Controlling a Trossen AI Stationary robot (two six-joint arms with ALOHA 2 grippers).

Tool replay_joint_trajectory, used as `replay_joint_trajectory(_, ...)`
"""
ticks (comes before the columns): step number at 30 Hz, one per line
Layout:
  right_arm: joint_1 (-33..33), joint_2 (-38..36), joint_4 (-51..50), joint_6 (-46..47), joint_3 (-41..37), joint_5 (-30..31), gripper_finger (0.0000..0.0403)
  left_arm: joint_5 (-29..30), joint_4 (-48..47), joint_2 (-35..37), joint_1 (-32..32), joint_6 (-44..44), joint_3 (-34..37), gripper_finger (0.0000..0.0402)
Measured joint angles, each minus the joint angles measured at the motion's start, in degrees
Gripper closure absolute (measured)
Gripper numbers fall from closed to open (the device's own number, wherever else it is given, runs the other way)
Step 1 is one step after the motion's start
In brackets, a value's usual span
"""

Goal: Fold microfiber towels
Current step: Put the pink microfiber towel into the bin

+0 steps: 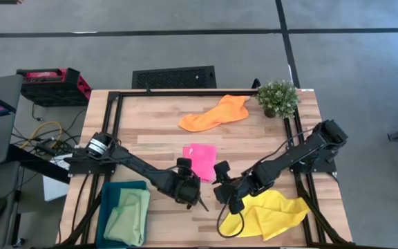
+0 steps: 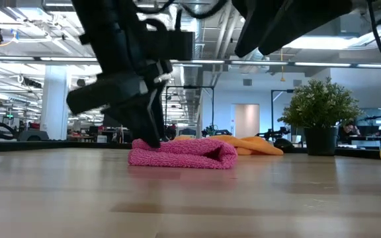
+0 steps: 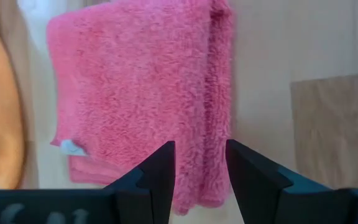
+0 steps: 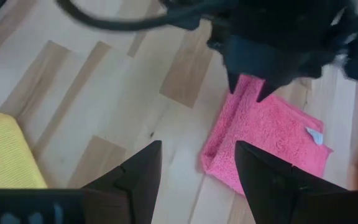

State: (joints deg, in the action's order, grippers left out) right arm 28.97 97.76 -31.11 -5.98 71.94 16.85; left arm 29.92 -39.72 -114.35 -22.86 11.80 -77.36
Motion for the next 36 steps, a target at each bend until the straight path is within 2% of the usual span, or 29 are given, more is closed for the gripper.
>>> replay_joint_trajectory(7, -0.39, 0.02, 0.09, 0.01, -0.02, -0.01, 0.0177, -0.41, 1.5, -2.15, 1.78, -1.97, 0.02, 0.0266)
replay_joint_trajectory(14, -1.0, 0.04, 0.25, 0.05, -0.02, -0.01, 0.0177, -7.16, 2.0, -2.71, 2.93, -2.08, 0.2, 0.0266)
replay_joint_trajectory(22, -1.09, 0.04, 0.5, 0.96, -0.02, -0.01, 0.0177, -6.12, 0.87, -2.68, 3.05, -2.74, 0.5, 0.027)
replay_joint_trajectory(26, -1.09, 0.04, 0.35, 3.74, -0.02, -0.03, 0.0177, -6.05, -0.2, -2.74, 3.14, -3.38, 0.54, 0.0304)
replay_joint_trajectory(31, -0.84, 0.04, -0.29, 6.62, -0.02, -0.02, 0.0177, -6.12, -4.46, -2.85, 4.16, -3.85, 0.57, 0.0388)
replay_joint_trajectory(36, -0.37, 0.04, -0.28, 8.8, -0.02, -0.06, 0.0177, -6.13, -10.54, -2.85, 4.67, -4.37, 0.59, 0.0398)
